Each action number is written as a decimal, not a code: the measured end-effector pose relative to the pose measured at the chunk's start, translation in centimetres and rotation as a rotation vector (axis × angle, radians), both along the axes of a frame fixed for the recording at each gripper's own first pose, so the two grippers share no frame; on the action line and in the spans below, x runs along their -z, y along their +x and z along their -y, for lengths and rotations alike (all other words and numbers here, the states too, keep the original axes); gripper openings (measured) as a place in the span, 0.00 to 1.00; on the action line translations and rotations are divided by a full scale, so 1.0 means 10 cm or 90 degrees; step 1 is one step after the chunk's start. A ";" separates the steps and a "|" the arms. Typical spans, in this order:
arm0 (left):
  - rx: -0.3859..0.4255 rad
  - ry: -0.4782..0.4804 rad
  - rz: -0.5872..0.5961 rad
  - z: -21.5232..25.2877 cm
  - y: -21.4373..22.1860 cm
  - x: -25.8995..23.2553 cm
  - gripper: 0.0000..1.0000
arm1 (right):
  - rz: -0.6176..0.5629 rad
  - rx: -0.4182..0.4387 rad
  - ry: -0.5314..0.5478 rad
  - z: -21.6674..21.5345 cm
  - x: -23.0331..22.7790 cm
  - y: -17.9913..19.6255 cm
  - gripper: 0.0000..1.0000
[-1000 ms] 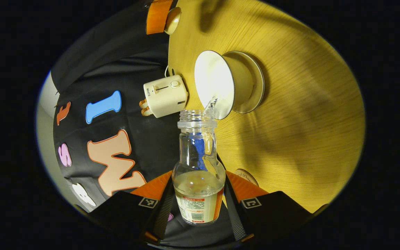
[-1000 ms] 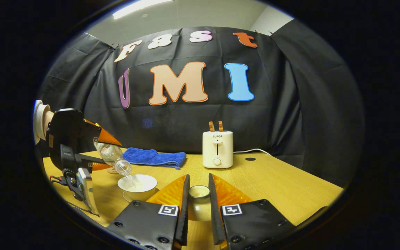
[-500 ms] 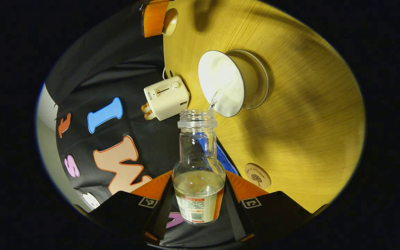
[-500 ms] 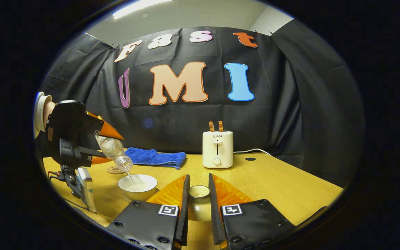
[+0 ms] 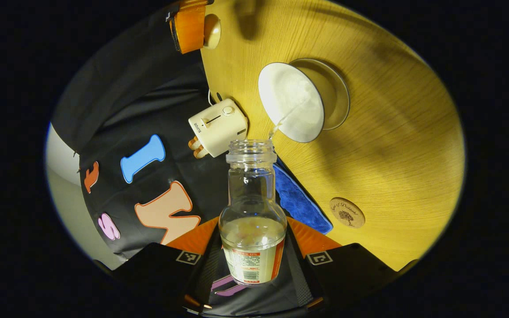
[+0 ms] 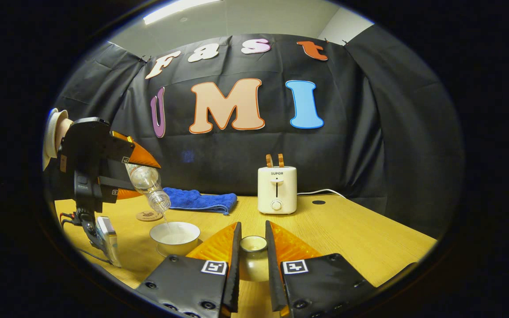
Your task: Open the teacup lid with one hand, grasp the water bottle and pour water into the teacup with the other hand; after pouring, place the water bottle on the coaster and then close the teacup lid.
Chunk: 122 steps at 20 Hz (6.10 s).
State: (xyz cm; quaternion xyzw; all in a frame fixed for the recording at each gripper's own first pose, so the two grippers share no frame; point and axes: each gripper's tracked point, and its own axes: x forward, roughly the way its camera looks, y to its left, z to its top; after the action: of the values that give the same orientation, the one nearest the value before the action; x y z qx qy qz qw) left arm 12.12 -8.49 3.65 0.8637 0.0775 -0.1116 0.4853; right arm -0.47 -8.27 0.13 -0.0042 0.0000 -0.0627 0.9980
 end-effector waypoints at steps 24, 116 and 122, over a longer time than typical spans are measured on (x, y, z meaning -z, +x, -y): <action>-0.200 -0.936 -0.001 -0.43 0.06 0.65 0.70 | 0.000 -0.001 0.000 -0.01 0.00 0.00 0.31; -0.172 -1.312 0.124 -0.40 -0.83 0.88 0.96 | -0.002 -0.102 0.069 -0.47 0.01 0.37 0.94; -0.189 -1.334 0.152 -0.49 -0.90 0.89 0.96 | 0.002 -0.041 0.035 -0.25 0.00 0.32 0.94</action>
State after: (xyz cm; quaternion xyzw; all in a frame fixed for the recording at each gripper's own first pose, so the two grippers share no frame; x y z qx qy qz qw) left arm 3.14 -3.58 -5.23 0.0021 -0.0007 0.0233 0.9997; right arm 2.69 -5.82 0.12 0.0232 -0.0002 -0.0305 0.9993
